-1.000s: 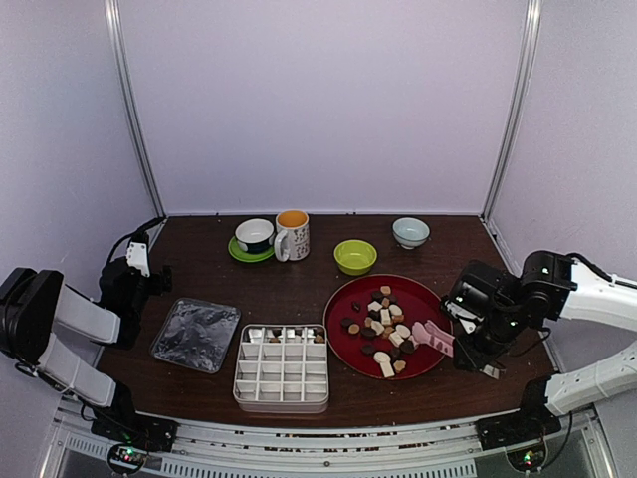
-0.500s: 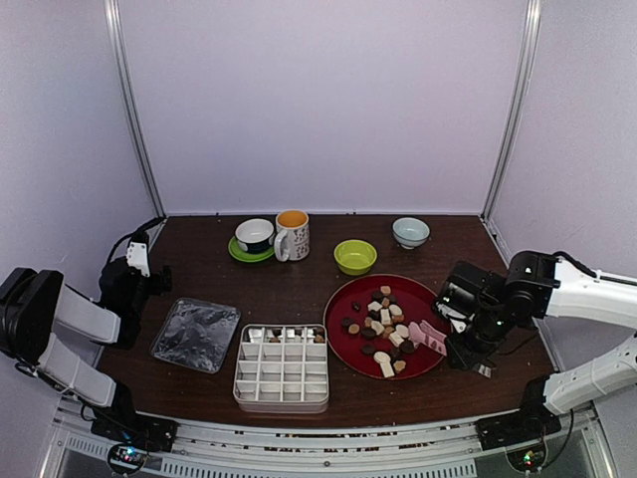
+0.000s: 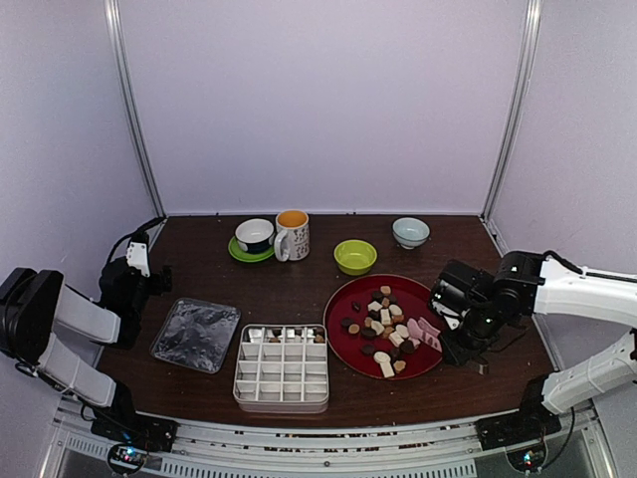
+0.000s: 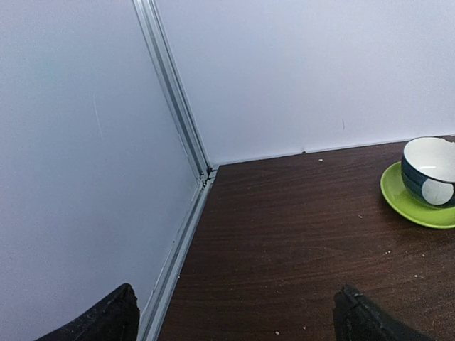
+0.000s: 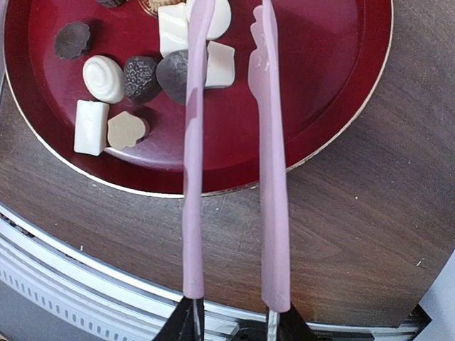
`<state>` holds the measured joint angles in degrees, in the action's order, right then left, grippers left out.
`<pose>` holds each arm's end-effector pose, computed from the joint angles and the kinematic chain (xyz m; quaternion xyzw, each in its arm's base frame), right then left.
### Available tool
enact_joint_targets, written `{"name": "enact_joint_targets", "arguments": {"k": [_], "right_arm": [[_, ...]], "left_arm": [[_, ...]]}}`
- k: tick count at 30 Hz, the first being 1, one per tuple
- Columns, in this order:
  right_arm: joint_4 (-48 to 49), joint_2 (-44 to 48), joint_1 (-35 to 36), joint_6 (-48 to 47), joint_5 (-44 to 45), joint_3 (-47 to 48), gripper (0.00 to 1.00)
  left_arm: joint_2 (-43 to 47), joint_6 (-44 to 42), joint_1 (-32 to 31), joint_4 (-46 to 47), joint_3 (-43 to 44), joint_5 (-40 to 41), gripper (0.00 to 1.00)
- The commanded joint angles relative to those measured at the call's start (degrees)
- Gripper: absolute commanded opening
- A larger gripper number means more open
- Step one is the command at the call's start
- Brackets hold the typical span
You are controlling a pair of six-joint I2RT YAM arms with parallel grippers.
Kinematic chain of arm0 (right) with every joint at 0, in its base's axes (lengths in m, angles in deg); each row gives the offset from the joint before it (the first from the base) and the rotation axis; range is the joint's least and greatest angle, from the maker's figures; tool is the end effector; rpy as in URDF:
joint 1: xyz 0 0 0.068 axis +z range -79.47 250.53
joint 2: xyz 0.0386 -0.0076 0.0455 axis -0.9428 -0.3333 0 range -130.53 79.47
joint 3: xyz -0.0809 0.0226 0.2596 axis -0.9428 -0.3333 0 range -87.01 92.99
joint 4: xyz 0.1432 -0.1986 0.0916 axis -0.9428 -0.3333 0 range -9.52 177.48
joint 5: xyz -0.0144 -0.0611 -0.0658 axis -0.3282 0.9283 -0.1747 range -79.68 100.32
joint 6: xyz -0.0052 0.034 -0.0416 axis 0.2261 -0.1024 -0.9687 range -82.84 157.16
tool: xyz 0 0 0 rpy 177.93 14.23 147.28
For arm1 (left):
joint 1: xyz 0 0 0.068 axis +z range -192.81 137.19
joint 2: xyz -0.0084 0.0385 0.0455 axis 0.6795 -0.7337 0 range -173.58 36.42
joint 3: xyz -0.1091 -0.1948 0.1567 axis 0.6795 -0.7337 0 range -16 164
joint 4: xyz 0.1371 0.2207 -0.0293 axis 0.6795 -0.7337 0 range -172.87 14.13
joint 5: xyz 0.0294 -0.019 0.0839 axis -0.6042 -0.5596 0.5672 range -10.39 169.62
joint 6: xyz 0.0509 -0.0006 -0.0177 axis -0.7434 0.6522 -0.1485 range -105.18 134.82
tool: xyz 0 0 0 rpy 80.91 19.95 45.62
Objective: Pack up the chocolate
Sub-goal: Pick up the fake chocolate from the plate.
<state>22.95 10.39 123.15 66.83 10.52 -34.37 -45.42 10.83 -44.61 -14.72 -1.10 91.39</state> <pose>0.1183 0.1548 0.2400 -0.1982 0.9770 0.0505 0.0605 0.2421 -0.0004 0.1618 -0.0314 0.7406 0.0888 0.6653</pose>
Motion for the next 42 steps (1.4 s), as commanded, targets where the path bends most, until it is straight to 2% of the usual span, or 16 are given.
{"name": "enact_joint_targets", "arguments": {"k": [1, 12, 17, 19, 29, 37, 42], "right_arm": [[1.5, -0.8, -0.7, -1.1, 0.5, -1.4, 0.31], [3.2, -1.4, -1.5, -1.3, -1.8, -3.5, 0.3], [4.1, -1.3, -1.6, -1.5, -3.8, -3.2, 0.24], [3.9, -0.8, -1.6, -1.4, -4.1, -2.6, 0.2], [0.0, 2.3, -1.7, -2.4, -1.5, 3.8, 0.19], [7.0, 4.2, -1.1, -3.9, -10.9, 6.1, 0.17], [13.5, 1.8, 1.0, -3.7, -12.7, 8.9, 0.17]], "left_arm": [[0.1, 0.0, 0.5, 1.4, 0.9, 0.4, 0.98], [0.0, 0.0, 0.5, 1.4, 0.9, 0.4, 0.98], [0.1, 0.0, 0.5, 1.3, 0.9, 0.4, 0.98], [0.1, 0.0, 0.5, 1.4, 0.9, 0.3, 0.98], [0.0, 0.0, 0.5, 1.4, 0.9, 0.3, 0.98], [0.1, 0.1, 0.5, 1.4, 0.9, 0.3, 0.98], [0.0, 0.0, 0.5, 1.4, 0.9, 0.3, 0.98]]}}
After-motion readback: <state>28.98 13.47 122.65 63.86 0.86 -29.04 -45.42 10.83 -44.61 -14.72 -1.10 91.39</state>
